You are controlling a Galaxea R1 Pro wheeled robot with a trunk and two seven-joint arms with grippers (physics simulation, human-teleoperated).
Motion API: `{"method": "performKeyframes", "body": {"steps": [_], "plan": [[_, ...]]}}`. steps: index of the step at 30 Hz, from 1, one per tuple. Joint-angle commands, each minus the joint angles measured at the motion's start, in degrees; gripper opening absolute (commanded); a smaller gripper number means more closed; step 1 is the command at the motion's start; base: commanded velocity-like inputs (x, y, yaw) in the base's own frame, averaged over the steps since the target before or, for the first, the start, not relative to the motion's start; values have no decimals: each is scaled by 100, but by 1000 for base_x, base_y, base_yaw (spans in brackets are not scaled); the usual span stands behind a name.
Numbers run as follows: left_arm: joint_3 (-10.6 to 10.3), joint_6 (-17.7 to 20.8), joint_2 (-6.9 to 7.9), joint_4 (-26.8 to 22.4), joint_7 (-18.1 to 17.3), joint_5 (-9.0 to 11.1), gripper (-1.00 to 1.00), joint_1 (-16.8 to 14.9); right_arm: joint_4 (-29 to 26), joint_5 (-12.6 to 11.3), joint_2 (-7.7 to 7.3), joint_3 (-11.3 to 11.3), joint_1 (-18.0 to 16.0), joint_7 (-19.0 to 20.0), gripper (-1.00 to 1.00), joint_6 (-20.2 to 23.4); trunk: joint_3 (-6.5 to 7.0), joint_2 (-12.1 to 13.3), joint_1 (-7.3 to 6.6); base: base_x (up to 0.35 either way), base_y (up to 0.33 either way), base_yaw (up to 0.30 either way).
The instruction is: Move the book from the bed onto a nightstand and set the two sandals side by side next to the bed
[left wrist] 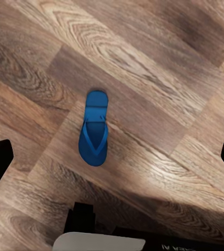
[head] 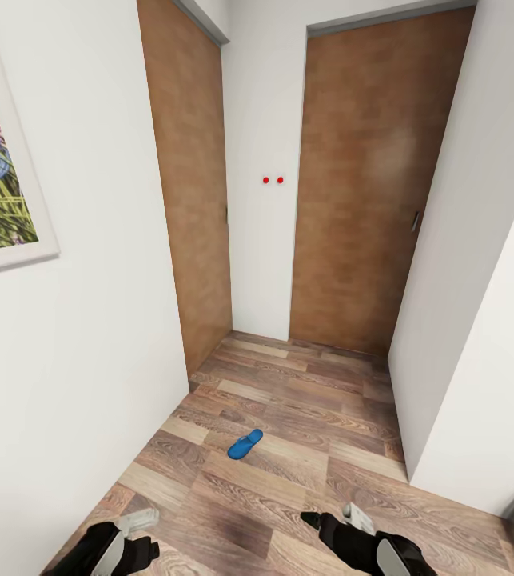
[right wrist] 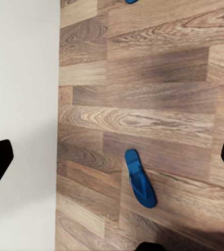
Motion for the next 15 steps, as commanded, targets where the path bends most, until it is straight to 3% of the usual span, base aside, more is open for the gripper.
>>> {"method": "performKeyframes", "body": {"steps": [1, 15], "plan": [[12, 41, 0, -22, 32, 60, 100, -2, -7, -24, 4, -23, -3, 20, 100, 46, -25, -45, 22, 0, 0, 0], [25, 381, 55, -80, 2, 67, 100, -20, -18, -77, -9, -65, -4, 94, 100, 69, -276, -607, 330, 0, 0, 0]]}}
